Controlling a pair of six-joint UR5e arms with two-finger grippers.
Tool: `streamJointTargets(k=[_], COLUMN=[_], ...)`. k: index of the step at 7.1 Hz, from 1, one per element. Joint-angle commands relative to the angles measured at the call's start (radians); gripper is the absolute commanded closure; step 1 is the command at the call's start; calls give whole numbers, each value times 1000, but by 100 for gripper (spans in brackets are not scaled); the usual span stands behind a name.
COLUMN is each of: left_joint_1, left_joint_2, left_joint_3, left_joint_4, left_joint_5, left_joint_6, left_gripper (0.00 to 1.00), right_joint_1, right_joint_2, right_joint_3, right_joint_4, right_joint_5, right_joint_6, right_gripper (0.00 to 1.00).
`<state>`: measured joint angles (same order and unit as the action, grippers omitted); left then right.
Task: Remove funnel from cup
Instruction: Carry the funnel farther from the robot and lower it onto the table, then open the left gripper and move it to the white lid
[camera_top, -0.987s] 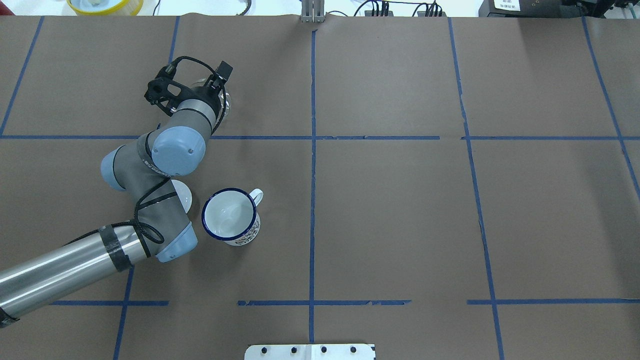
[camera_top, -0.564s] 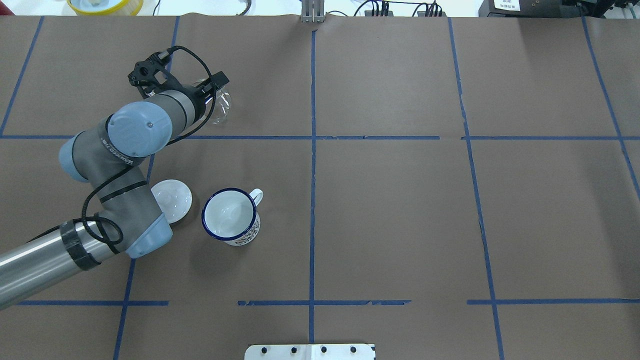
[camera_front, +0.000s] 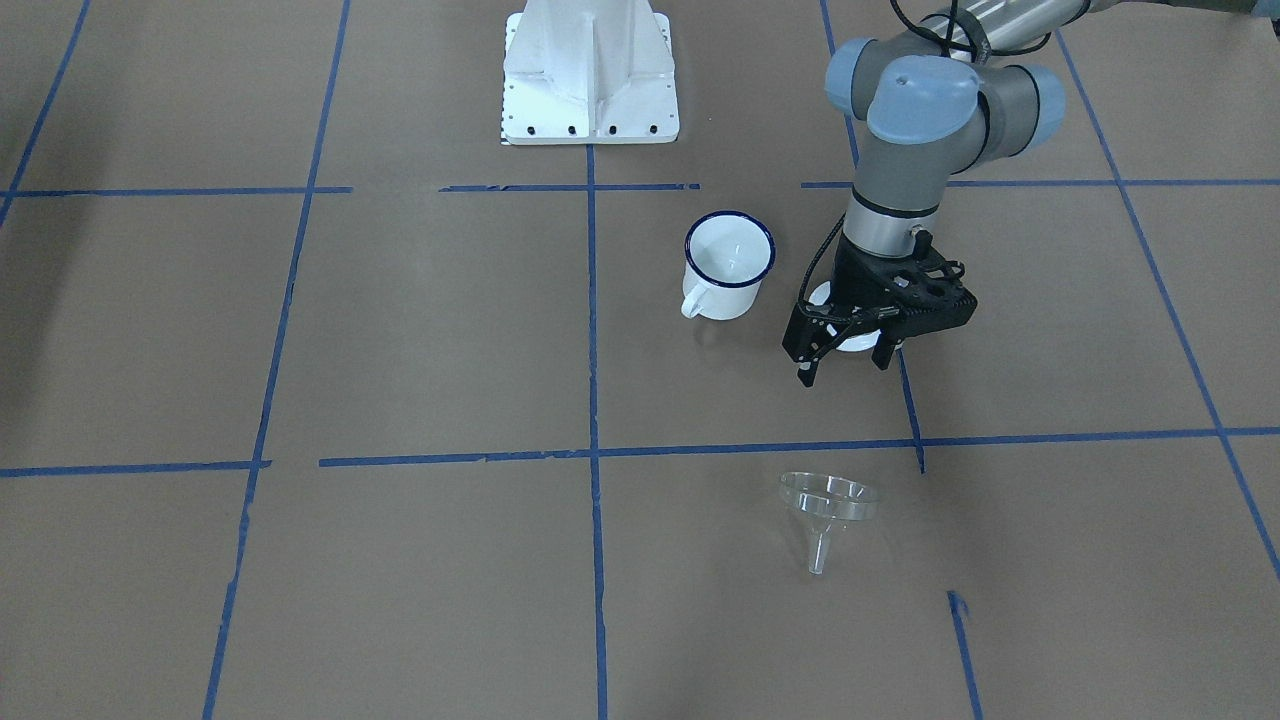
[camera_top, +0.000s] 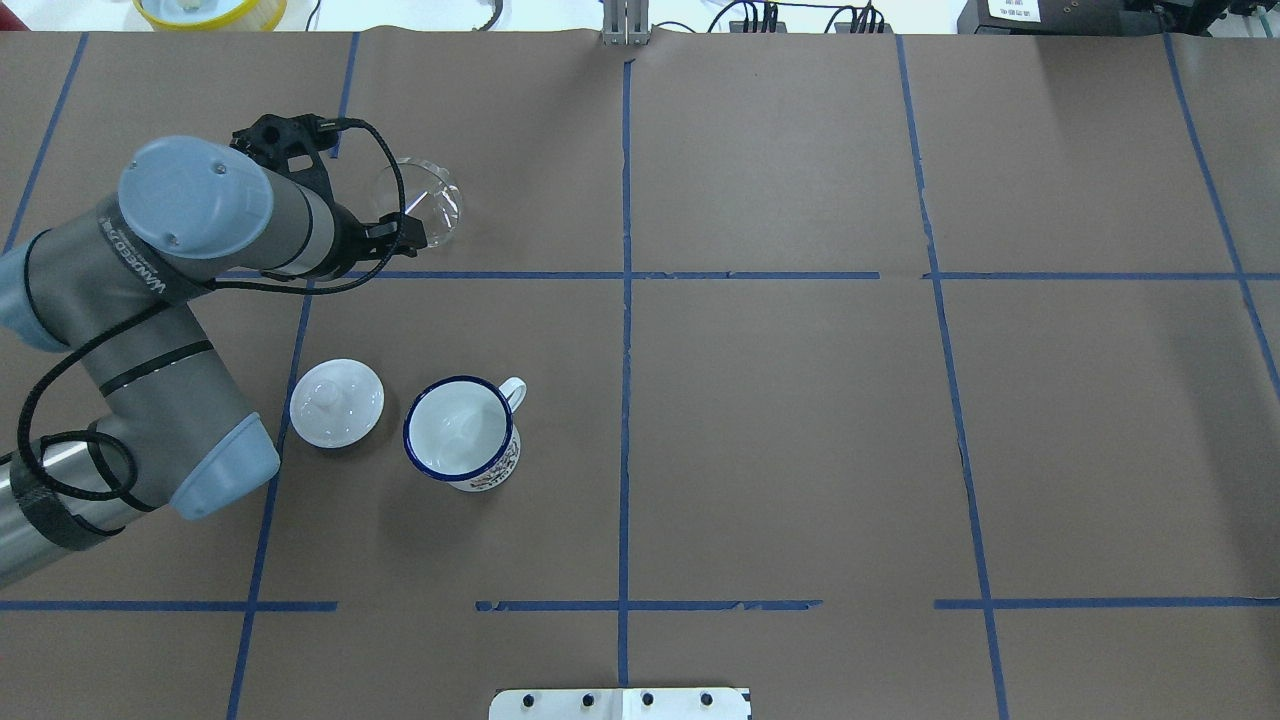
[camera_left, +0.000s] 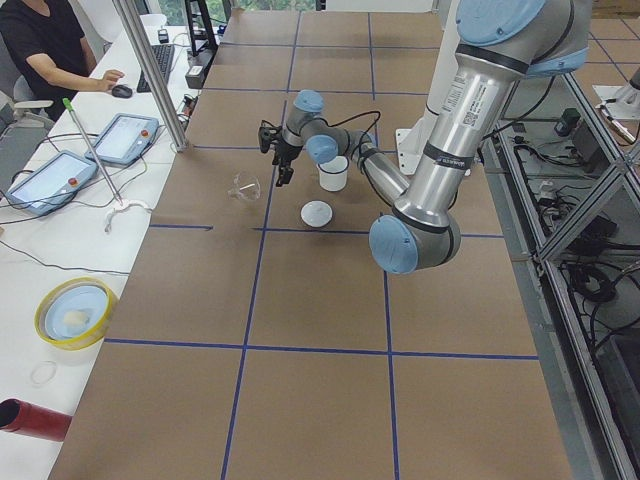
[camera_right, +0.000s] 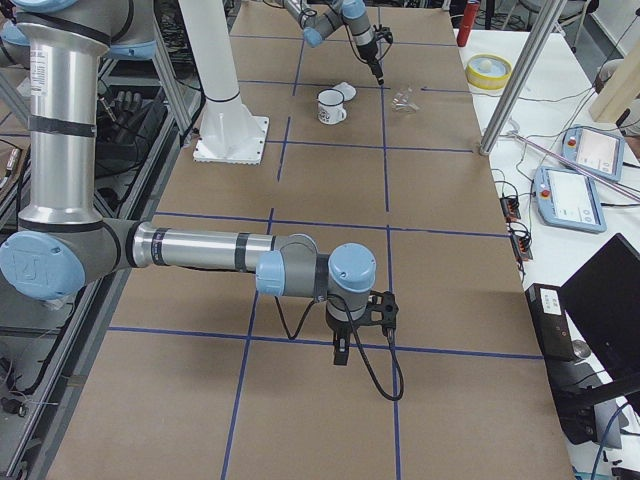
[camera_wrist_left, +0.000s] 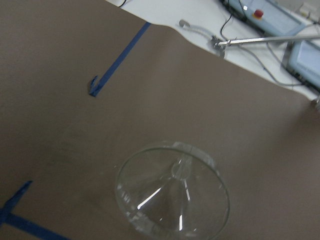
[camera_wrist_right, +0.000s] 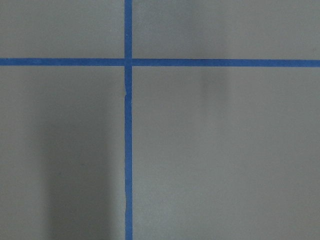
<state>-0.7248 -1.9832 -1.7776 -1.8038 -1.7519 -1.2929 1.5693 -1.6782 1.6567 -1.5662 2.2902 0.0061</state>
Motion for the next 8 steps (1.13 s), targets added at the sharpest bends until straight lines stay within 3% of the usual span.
streamJointTargets(k=[1, 3, 5, 8], left_joint_1=[-7, -7, 49, 134], left_joint_2=[76, 189, 230, 227], left_joint_3=[-5, -31, -84, -86], left_joint_4=[-20, -130, -120, -63], left_joint_5=[-47, -47, -44, -40], left_joint_6=[85, 87, 49, 47], left_gripper=[0, 0, 0, 0], right_joint_1=[0, 0, 0, 0], right_joint_2=[0, 0, 0, 0], right_joint_3=[0, 0, 0, 0], right_joint_4=[0, 0, 0, 0], right_joint_5=[0, 0, 0, 0], right_joint_6=[0, 0, 0, 0], right_gripper=[0, 0, 0, 0])
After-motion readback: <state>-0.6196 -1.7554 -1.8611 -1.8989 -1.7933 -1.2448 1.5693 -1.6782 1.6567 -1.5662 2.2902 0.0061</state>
